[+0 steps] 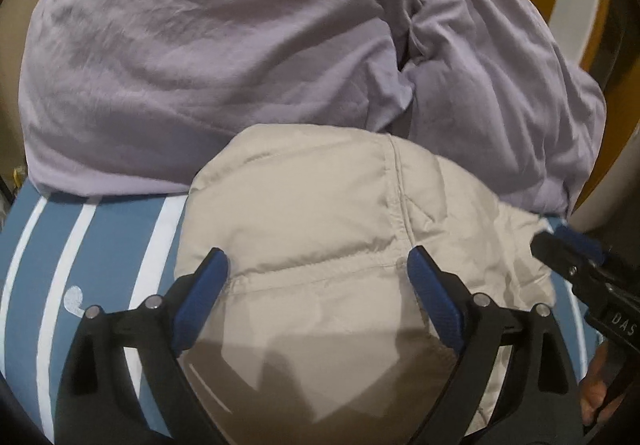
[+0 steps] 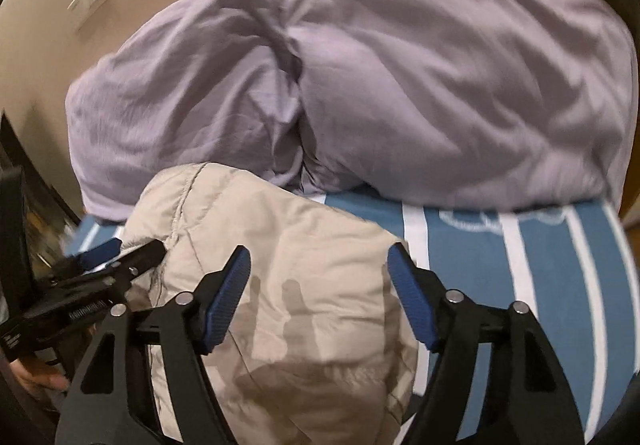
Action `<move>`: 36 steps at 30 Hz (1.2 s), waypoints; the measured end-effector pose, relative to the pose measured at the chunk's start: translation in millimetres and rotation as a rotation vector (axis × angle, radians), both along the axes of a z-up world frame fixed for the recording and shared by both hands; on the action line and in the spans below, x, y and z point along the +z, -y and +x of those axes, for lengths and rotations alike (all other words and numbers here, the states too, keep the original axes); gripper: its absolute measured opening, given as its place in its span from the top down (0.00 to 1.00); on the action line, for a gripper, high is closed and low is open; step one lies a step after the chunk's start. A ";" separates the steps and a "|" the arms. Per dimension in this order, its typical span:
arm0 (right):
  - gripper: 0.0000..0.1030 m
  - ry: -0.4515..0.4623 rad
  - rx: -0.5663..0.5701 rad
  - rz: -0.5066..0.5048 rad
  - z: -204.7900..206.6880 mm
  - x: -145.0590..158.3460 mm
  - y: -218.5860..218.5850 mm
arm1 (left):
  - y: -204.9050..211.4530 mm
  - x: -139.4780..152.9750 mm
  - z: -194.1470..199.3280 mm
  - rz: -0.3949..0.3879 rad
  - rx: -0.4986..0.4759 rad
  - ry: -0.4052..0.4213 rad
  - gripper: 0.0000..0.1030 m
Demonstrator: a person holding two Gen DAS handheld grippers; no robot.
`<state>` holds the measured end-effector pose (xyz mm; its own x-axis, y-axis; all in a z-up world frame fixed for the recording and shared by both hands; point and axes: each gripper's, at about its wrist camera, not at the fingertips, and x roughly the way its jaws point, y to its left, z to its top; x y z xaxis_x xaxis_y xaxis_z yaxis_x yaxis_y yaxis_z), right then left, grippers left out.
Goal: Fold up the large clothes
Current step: 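Lower the jacket bundle onto the bed and open both tools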
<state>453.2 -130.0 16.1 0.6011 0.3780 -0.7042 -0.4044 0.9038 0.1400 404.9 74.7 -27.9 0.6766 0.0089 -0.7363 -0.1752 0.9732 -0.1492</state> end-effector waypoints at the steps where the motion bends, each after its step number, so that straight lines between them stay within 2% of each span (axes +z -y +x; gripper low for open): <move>1: 0.31 0.027 0.002 -0.017 -1.6 -1.3 -4.1 | 1.3 -1.1 0.2 0.002 -0.002 0.001 0.12; 4: 0.31 0.059 -0.012 -0.042 -1.5 -5.2 -8.8 | 3.8 -5.1 0.7 0.005 -0.007 0.001 0.12; 11: 0.31 0.035 -0.052 -0.067 3.0 -33.8 -5.7 | 10.7 -13.4 1.1 0.026 -0.024 0.016 0.11; 23: 0.30 0.033 -0.090 -0.059 1.7 -55.1 -0.6 | 20.5 -20.6 3.1 0.070 -0.044 0.040 0.08; 32: 0.30 -0.002 -0.120 -0.064 -6.1 -65.2 9.7 | 26.8 -21.0 -1.4 0.114 -0.061 0.048 0.06; 36: 0.28 -0.015 -0.124 -0.104 -15.7 -57.4 11.9 | 27.4 -10.8 -14.6 0.114 -0.066 0.047 0.06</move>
